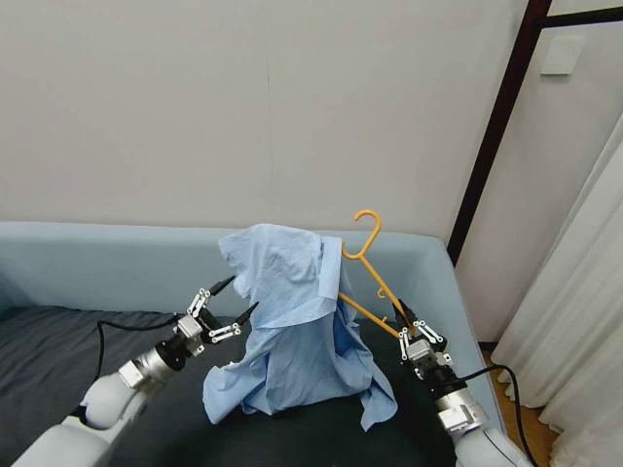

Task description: Pick up the clothes from the sofa and hang them on the clothes hanger.

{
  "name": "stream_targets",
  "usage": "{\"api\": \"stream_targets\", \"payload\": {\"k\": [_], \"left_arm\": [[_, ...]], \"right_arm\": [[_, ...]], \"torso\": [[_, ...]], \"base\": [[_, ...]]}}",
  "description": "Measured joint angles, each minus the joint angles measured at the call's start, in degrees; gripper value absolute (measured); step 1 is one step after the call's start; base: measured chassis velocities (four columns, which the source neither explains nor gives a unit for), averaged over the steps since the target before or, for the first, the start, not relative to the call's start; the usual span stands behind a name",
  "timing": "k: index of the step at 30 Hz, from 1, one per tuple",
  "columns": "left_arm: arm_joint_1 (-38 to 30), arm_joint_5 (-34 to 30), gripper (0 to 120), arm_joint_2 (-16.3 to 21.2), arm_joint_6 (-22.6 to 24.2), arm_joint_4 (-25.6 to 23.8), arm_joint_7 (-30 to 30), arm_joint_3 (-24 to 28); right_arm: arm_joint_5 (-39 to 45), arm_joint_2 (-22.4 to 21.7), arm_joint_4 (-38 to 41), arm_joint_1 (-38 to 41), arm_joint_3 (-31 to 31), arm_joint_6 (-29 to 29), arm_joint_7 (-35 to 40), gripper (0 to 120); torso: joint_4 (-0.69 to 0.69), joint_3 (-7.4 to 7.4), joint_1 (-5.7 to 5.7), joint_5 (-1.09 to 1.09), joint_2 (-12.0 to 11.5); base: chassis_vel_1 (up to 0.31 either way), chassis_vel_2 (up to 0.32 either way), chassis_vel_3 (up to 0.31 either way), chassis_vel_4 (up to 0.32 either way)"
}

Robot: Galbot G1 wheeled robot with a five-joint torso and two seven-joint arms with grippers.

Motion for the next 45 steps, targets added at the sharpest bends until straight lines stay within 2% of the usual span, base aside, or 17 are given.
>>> {"api": "stream_targets", "payload": {"k": [4, 5, 7, 9, 14, 18, 23, 24, 27, 28, 29, 31, 35, 36, 40, 42, 45], "left_arm": [[-5.9, -7.1, 100, 2.5, 2.9, 5.4, 8.1, 1.6], [-5.9, -7.1, 100, 2.5, 2.9, 5.4, 8.1, 1.6], [-9.5, -10.1, 100, 3.2, 3.6, 9.4, 12.4, 2.5], [-13.6, -12.4, 100, 3.1, 4.6, 13.0, 17.9, 3.4], [-18.2, -14.1, 100, 3.0, 6.5, 16.9, 24.3, 4.0], [-23.5, -13.7, 100, 2.5, 10.1, 23.5, 32.9, 4.9], [-24.7, -12.5, 100, 2.3, 11.0, 25.6, 35.7, 5.4], [-24.9, -12.3, 94, 2.2, 11.1, 25.9, 36.1, 5.4], [-24.9, -12.3, 94, 2.2, 11.1, 25.9, 36.1, 5.4], [-26.0, -10.2, 81, 1.9, 11.8, 27.6, 38.5, 6.0], [-26.1, -10.0, 77, 1.8, 11.8, 27.8, 38.5, 6.0], [-26.3, -9.8, 73, 1.7, 11.8, 28.2, 38.7, 6.1], [-27.5, -9.1, 50, 1.0, 11.8, 30.0, 38.8, 6.7], [-27.5, -9.1, 50, 1.0, 11.8, 30.0, 38.8, 6.7], [-28.4, -8.5, 34, 0.7, 11.8, 31.7, 38.8, 6.9], [-28.5, -8.3, 30, 0.7, 11.7, 32.1, 38.6, 6.9], [-28.9, -8.2, 12, 0.6, 11.5, 33.4, 38.5, 6.6]], "right_arm": [[-1.1, 0.5, -1.8, 2.2, -1.7, 1.6, -2.1, 6], [-1.1, 0.5, -1.8, 2.2, -1.7, 1.6, -2.1, 6], [-1.7, 0.9, -2.8, 3.4, -2.4, 2.2, -2.7, 6], [-2.0, 1.0, -3.2, 3.6, -2.5, 2.5, -2.8, 6], [-2.4, 0.9, -3.4, 3.2, -2.2, 2.9, -2.8, 6], [-3.7, 1.0, -3.3, 2.3, -1.5, 3.6, -2.8, 6], [-3.9, 1.1, -3.0, 2.0, -1.4, 3.7, -2.8, 6], [-3.9, 1.1, -2.9, 2.0, -1.4, 3.7, -2.8, 6], [-3.9, 1.1, -2.9, 2.0, -1.4, 3.7, -2.8, 6], [-4.0, 1.4, -2.4, 1.8, -1.4, 3.7, -2.7, 6], [-4.0, 1.4, -2.4, 1.8, -1.4, 3.7, -2.7, 6], [-4.1, 1.5, -2.3, 1.7, -1.4, 3.7, -2.7, 6], [-4.2, 1.7, -1.9, 1.6, -1.4, 3.7, -2.7, 6], [-4.2, 1.7, -1.9, 1.6, -1.4, 3.7, -2.7, 6], [-4.2, 1.4, -1.5, 1.3, -1.2, 3.7, -2.7, 6], [-4.2, 1.3, -1.5, 1.3, -1.2, 3.7, -2.7, 6], [-4.2, 1.3, -1.6, 1.3, -1.2, 3.7, -2.7, 6]], "torso": [[0.00, 0.00, 0.00, 0.00, 0.0], [0.00, 0.00, 0.00, 0.00, 0.0], [0.09, 0.01, 0.00, -0.02, 0.0], [0.03, 0.01, 0.00, -0.02, 0.0], [-0.01, 0.01, 0.01, -0.01, 0.0], [0.01, 0.00, 0.00, 0.00, 0.0], [0.02, 0.00, 0.01, -0.01, 0.0], [0.02, 0.00, 0.00, -0.01, 0.0], [0.02, 0.00, 0.00, -0.01, 0.0], [0.02, 0.01, 0.00, -0.01, 0.0], [0.02, 0.00, 0.00, -0.01, 0.0], [0.02, 0.00, 0.00, -0.01, 0.0], [0.02, 0.00, 0.00, -0.01, 0.0], [0.02, 0.00, 0.00, -0.01, 0.0], [0.01, 0.00, 0.00, 0.00, 0.0], [0.01, 0.00, 0.00, -0.01, 0.0], [0.02, 0.00, 0.00, 0.00, 0.0]], "base": [[0.000, 0.000, 0.000, 0.000], [0.000, 0.000, 0.000, 0.000], [0.000, 0.000, 0.000, 0.000], [0.000, 0.000, 0.000, 0.000], [0.000, 0.000, 0.000, 0.000], [0.000, 0.000, 0.000, 0.000], [0.000, 0.000, 0.000, 0.000], [0.000, 0.000, 0.000, 0.000], [0.000, 0.000, 0.000, 0.000], [0.000, 0.000, 0.000, 0.000], [0.000, 0.000, 0.000, 0.000], [0.000, 0.000, 0.000, 0.000], [0.000, 0.000, 0.000, 0.000], [0.000, 0.000, 0.000, 0.000], [0.000, 0.000, 0.000, 0.000], [0.000, 0.000, 0.000, 0.000], [0.000, 0.000, 0.000, 0.000]]}}
